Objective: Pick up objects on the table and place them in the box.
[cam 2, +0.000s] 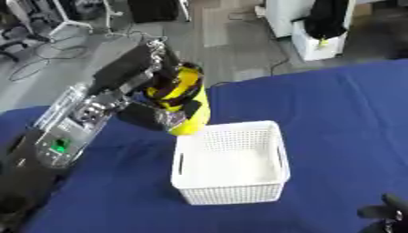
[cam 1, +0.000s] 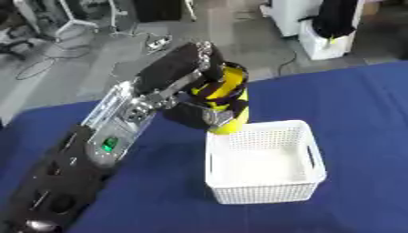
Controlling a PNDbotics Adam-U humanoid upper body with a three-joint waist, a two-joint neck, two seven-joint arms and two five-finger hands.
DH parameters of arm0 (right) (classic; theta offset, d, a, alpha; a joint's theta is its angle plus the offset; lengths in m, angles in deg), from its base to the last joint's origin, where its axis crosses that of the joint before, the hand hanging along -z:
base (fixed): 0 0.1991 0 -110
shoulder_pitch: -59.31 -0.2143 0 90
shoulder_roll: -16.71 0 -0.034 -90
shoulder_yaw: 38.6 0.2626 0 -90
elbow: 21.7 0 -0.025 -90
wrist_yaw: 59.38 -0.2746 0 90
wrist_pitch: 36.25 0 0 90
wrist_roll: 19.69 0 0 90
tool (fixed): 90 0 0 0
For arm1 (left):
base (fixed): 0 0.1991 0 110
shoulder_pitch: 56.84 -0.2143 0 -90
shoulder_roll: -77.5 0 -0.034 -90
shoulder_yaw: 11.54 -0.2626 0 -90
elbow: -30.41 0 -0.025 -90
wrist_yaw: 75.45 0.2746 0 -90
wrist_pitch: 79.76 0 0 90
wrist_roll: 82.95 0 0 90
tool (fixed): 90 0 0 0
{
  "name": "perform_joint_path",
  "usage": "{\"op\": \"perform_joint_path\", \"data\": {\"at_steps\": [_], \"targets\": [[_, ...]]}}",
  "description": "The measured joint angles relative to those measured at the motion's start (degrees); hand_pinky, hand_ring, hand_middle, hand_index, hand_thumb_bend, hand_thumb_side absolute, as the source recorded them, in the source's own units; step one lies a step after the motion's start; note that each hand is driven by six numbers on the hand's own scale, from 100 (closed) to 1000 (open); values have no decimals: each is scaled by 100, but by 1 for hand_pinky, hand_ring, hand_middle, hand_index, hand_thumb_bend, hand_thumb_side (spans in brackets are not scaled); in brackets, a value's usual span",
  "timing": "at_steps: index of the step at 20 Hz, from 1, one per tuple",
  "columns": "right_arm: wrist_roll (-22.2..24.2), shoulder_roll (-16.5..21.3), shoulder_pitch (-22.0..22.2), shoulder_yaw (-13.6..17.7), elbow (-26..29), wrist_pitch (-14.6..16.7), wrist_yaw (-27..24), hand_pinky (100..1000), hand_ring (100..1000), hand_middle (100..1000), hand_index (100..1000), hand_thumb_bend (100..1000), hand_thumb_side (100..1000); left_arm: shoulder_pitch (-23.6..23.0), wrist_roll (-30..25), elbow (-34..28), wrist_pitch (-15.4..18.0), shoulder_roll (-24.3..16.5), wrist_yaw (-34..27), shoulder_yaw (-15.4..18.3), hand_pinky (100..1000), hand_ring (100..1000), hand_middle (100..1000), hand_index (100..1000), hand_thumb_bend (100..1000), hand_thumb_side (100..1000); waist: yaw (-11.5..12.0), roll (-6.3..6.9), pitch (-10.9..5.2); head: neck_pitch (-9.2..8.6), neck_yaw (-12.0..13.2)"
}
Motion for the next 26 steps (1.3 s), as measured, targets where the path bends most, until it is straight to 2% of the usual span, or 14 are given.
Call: {"op": "perform_joint_path", "data": {"at_steps": [4,8,10,11,12,13,14,15,17,18,19,26], "targets": [[4,11,-69,-2,0,-4,33,522,651,806,1000,911,523,83,1,340,165,117,-8,-68,100,100,100,143,100,613,-147,100,71,-11,3],[14,11,-78,1,0,-14,93,522,651,806,1000,911,523,83,43,553,298,140,16,-91,100,100,100,146,100,616,-177,142,91,-55,3],[27,11,-79,3,0,-27,104,522,651,807,1000,911,523,83,57,591,356,139,20,-91,100,100,100,162,100,575,-171,156,91,-61,3],[29,11,-79,4,0,-29,104,522,651,807,1000,911,523,82,54,596,383,138,30,-91,100,100,100,188,100,601,-159,163,87,-61,2],[32,11,-79,4,0,-32,104,522,651,807,1000,911,523,81,37,602,402,136,38,-91,100,100,100,265,100,734,-139,166,82,-61,1],[39,11,-79,5,0,-39,104,522,651,807,1000,911,523,79,26,609,414,130,50,-91,131,100,184,491,100,841,-118,166,70,-61,1],[46,11,-78,5,0,-46,104,523,651,807,1000,911,523,76,13,609,420,124,68,-91,365,295,385,620,105,898,-97,166,53,-61,0],[53,11,-77,5,0,-53,105,523,651,807,1000,911,523,73,-8,608,412,105,101,-91,563,434,536,705,158,949,-85,167,42,-61,-2],[56,12,-76,6,0,-56,107,523,651,807,1000,914,522,54,-97,608,365,78,168,-90,727,548,669,759,161,1000,-60,167,32,-60,-3],[56,12,-72,6,0,-56,107,523,651,807,1000,911,523,30,-145,608,332,77,177,-90,717,540,660,754,158,1000,-48,167,23,-60,-4],[56,12,-71,6,0,-56,107,523,651,807,1000,911,522,18,-188,608,304,77,178,-88,799,626,738,796,163,1000,-34,167,13,-59,-4],[56,12,-32,6,0,-56,108,524,652,807,1000,911,522,-88,-309,523,154,-22,66,-21,827,642,761,819,152,1000,39,145,-16,-51,-7]]}}
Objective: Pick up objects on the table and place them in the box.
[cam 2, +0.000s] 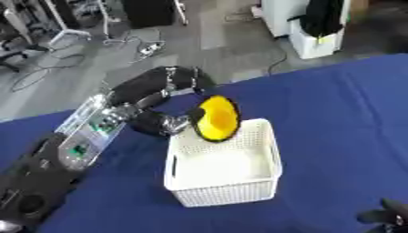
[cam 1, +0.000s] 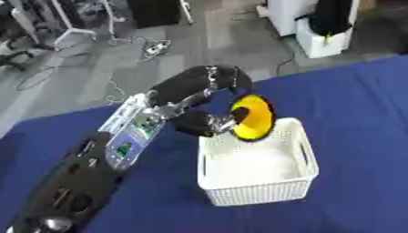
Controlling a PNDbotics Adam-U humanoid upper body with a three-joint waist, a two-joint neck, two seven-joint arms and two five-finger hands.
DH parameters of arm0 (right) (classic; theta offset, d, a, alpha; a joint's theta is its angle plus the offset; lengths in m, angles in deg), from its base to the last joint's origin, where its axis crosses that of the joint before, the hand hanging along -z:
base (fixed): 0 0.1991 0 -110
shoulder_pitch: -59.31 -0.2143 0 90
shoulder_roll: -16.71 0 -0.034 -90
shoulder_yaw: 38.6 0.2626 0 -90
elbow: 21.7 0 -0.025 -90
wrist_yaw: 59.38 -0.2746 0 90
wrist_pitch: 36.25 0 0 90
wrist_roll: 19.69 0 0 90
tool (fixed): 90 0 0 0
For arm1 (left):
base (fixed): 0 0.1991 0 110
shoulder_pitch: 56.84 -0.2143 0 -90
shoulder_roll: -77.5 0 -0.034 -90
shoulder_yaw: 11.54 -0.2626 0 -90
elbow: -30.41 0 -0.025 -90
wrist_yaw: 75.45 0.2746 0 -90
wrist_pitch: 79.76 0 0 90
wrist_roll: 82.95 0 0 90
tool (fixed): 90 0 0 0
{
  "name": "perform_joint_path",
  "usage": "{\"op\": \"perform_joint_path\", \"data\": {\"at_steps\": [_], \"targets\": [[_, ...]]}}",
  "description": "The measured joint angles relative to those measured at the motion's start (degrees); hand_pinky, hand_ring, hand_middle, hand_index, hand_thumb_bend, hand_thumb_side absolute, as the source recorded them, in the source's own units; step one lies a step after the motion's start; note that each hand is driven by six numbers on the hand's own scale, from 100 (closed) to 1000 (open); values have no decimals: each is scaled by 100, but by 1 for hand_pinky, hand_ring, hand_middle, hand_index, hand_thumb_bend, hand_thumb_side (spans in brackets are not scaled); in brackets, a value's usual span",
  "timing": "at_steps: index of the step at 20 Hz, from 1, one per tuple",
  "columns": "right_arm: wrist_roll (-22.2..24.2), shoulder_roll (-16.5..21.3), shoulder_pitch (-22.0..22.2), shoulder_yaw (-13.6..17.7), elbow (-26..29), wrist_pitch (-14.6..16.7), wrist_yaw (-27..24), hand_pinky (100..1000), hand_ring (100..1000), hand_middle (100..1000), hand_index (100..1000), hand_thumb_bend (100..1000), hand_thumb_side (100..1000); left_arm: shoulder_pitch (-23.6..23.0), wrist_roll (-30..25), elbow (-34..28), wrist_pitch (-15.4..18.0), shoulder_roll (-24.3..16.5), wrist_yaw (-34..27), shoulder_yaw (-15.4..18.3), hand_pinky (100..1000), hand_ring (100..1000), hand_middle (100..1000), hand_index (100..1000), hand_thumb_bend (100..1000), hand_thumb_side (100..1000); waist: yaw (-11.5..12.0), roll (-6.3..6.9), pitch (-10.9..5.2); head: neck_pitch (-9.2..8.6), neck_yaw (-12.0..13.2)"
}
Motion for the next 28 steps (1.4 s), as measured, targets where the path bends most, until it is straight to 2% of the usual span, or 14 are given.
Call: {"op": "perform_joint_path", "data": {"at_steps": [8,15,21,28], "targets": [[-1,0,18,0,0,1,-1,525,652,807,1000,912,521,-125,60,-111,-58,-102,-69,58,820,620,755,812,154,964,33,-44,-23,7,-8],[-3,1,72,4,0,3,-6,525,653,807,1000,913,520,-528,229,-362,-208,-270,-81,239,837,628,760,812,220,845,205,-115,-43,33,-57],[-16,23,165,44,0,16,-53,525,653,811,1000,916,517,-1127,224,-903,-747,-548,47,446,855,643,770,821,210,840,536,-195,-112,40,-75],[-83,41,283,173,0,83,-180,527,655,810,1000,921,514,-1943,279,-1505,-1358,-592,79,764,836,617,756,827,174,867,929,-421,-147,-162,-104]]}}
